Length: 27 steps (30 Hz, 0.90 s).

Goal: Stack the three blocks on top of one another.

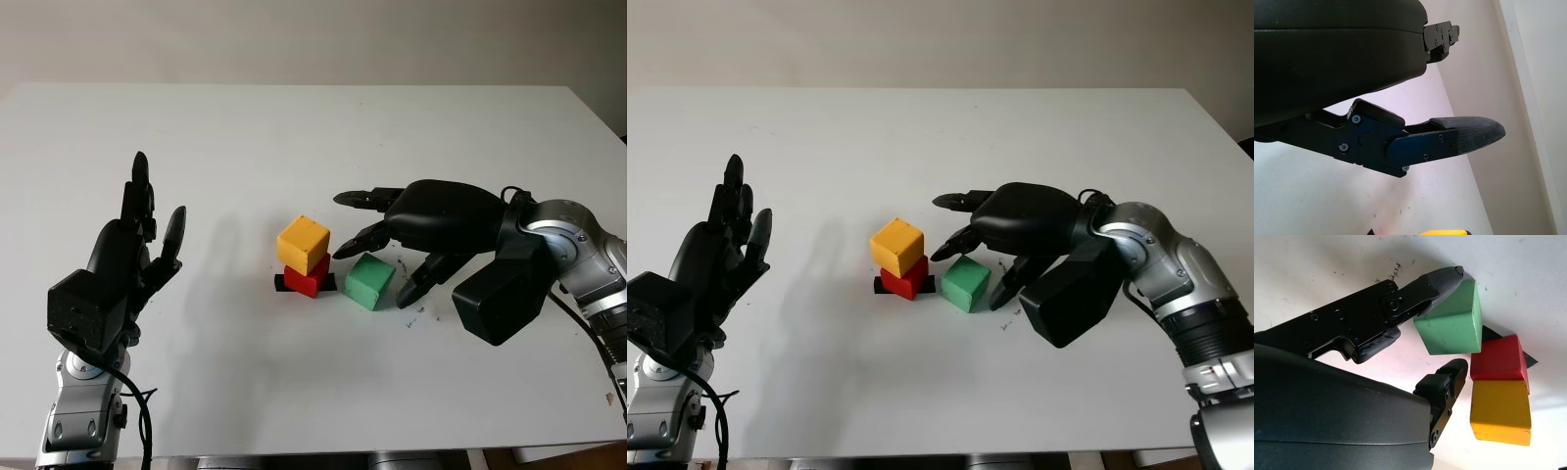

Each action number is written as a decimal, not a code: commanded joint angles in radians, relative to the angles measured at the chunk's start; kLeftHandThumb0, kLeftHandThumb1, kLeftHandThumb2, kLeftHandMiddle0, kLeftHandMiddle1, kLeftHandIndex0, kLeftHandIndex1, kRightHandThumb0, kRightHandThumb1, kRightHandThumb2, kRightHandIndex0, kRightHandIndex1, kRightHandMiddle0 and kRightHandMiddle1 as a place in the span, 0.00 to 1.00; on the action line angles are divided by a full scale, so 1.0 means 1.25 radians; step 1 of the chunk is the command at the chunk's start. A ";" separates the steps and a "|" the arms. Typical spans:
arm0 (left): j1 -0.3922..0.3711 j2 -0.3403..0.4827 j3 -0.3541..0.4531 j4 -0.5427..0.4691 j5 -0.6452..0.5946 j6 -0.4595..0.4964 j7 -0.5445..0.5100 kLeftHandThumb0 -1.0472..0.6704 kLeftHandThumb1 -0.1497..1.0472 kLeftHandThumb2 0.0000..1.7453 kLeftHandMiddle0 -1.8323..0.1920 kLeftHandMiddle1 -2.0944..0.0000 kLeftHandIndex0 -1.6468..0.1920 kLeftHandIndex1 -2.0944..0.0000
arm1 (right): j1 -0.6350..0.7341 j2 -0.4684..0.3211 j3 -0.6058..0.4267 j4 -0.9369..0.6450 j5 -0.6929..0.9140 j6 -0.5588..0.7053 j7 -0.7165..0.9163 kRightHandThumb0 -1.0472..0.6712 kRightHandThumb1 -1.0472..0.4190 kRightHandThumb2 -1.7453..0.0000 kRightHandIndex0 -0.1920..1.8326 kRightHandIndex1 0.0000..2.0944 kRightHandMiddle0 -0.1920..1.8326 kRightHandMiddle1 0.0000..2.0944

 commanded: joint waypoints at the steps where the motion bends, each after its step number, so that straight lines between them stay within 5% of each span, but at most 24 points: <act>1: 0.010 0.003 -0.004 -0.015 0.002 -0.005 -0.001 0.13 1.00 0.32 1.00 0.97 1.00 0.98 | 0.008 0.007 0.005 0.009 -0.004 -0.011 -0.015 0.26 0.13 0.97 0.15 0.04 0.43 0.05; 8: 0.013 0.006 -0.006 -0.017 0.013 -0.004 -0.003 0.14 1.00 0.33 0.99 0.97 1.00 0.98 | 0.004 0.014 0.005 0.048 -0.027 -0.053 -0.080 0.31 0.14 0.97 0.19 0.04 0.50 0.11; 11: 0.012 0.005 -0.006 -0.015 0.012 -0.006 -0.004 0.14 1.00 0.33 0.99 0.97 1.00 0.98 | -0.001 0.012 0.009 0.059 -0.048 -0.068 -0.101 0.32 0.14 0.97 0.20 0.03 0.39 0.35; 15: 0.011 0.004 -0.005 -0.014 0.009 -0.009 -0.005 0.14 1.00 0.33 0.99 0.97 1.00 0.98 | -0.005 0.008 0.014 0.068 -0.074 -0.080 -0.121 0.33 0.13 0.97 0.20 0.03 0.34 0.51; 27: 0.011 0.004 -0.005 -0.017 0.009 -0.002 -0.003 0.15 1.00 0.32 0.98 0.97 0.99 0.97 | -0.006 0.008 0.022 0.116 -0.105 -0.121 -0.183 0.35 0.11 0.97 0.23 0.04 0.36 0.62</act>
